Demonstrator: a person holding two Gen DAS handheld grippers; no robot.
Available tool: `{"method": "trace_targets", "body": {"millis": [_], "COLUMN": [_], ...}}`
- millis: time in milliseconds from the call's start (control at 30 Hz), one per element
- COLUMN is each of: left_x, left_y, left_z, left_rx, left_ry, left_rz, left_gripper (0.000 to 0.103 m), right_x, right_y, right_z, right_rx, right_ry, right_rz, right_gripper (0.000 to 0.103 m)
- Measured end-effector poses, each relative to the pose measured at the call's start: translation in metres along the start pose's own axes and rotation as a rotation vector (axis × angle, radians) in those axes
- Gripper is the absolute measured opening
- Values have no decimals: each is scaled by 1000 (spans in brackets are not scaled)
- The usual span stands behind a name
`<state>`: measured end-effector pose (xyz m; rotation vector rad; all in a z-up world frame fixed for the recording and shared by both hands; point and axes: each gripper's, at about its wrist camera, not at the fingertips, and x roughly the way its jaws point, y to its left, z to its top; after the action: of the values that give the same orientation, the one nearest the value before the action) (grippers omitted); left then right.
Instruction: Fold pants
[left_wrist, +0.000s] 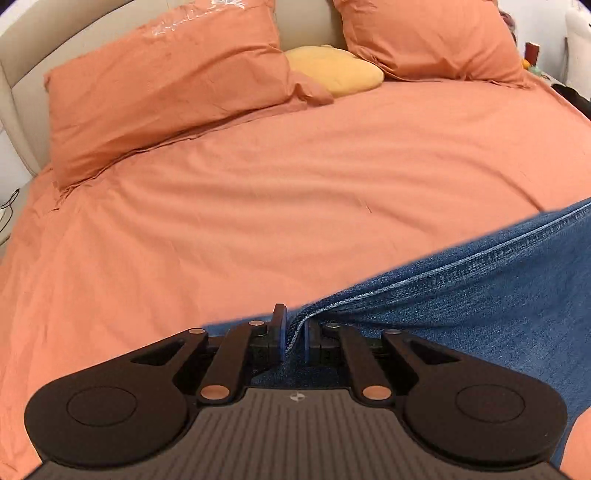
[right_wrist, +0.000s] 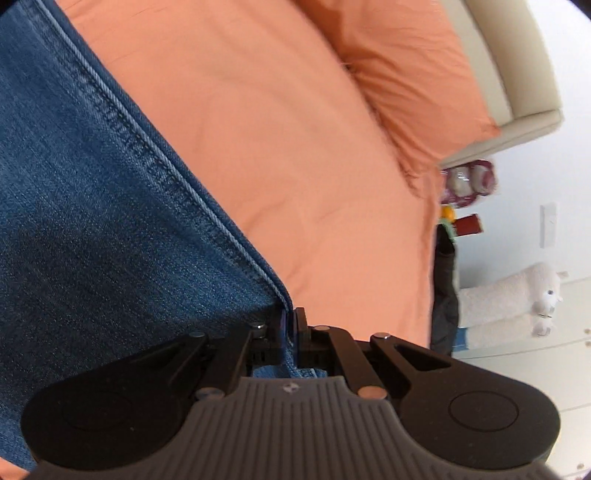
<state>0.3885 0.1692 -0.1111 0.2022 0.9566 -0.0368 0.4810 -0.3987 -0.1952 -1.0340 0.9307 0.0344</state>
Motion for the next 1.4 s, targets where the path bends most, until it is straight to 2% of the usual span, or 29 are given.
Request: {"method": "trace_targets", "body": {"millis": [100, 167, 233, 300, 333, 367, 400, 433, 467, 500, 533, 700, 900, 1000, 1200, 1400], "left_x": [23, 36, 45, 53, 54, 52, 50, 46, 40, 33, 24, -29, -88, -108, -111, -79], "left_y": [-2, -6, -5, -2, -1, -1, 0, 1, 3, 5, 7, 34, 87, 105, 139, 152], "left_z": [11, 11, 9, 7, 7, 5, 4, 4, 4, 4, 5, -9, -43, -67, -130, -207], "left_rx": [-4, 8, -21, -38, -35, -30, -21, -14, -11, -10, -8, -34, -208, -266, -549, -860], "left_ry": [46, 53, 59, 75, 74, 71, 66, 51, 27, 9, 9, -7, -7, -11, 6, -28], "left_rz": [13, 14, 5, -6, -12, -11, -5, 0, 0, -4, -10, -11, -28, -5, -69, -221], "left_gripper": [9, 10, 11, 21, 21, 32, 58, 75, 86, 84, 84, 84, 84, 84, 84, 84], "right_x": [10, 23, 34, 40, 43, 44, 45, 44, 42, 35, 28, -30, -124, -168, -236, -286], "right_y": [-2, 7, 17, 24, 27, 29, 30, 31, 30, 29, 28, 23, 54, 83, 143, 210], "right_z": [18, 26, 28, 30, 30, 31, 32, 33, 34, 34, 35, 43, 52, 55, 55, 53], "right_rx": [28, 2, -29, -30, -25, -23, -22, -17, -10, 1, 16, 144, 361, 428, 562, 557], "right_ry": [40, 74, 96, 111, 121, 125, 123, 122, 119, 107, 93, 25, -66, -107, -173, -276], "right_rz": [5, 4, -2, -1, 2, 2, -2, -9, -23, -33, -30, 63, 336, 466, 699, 860], "right_gripper": [0, 0, 0, 0, 0, 0, 1, 17, 41, 50, 54, 55, 56, 56, 54, 52]}}
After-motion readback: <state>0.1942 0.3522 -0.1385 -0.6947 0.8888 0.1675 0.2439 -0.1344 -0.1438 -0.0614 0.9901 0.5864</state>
